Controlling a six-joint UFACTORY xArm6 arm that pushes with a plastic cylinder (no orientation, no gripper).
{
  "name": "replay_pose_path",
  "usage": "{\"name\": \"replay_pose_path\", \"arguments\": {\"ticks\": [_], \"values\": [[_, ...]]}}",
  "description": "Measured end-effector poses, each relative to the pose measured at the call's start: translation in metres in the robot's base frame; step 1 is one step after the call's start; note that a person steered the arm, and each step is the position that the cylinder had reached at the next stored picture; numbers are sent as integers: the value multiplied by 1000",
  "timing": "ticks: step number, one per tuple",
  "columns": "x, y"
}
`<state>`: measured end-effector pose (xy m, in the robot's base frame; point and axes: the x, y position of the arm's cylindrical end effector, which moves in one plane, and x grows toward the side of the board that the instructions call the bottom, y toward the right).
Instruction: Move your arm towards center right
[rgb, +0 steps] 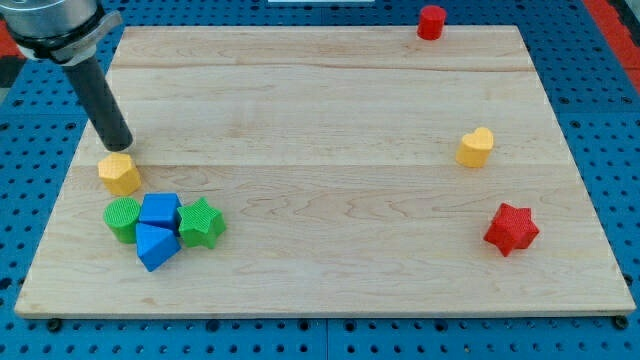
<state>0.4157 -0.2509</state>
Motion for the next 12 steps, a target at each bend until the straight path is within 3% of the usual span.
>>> {"name": "replay_pose_path", "arguments": {"ticks": [2, 3, 4, 5, 6, 7, 9, 12], "values": [[75, 36], [75, 43], [35, 47], [-13, 126], [-22, 224], [-64, 322], [-206, 489], [-225, 491]]}}
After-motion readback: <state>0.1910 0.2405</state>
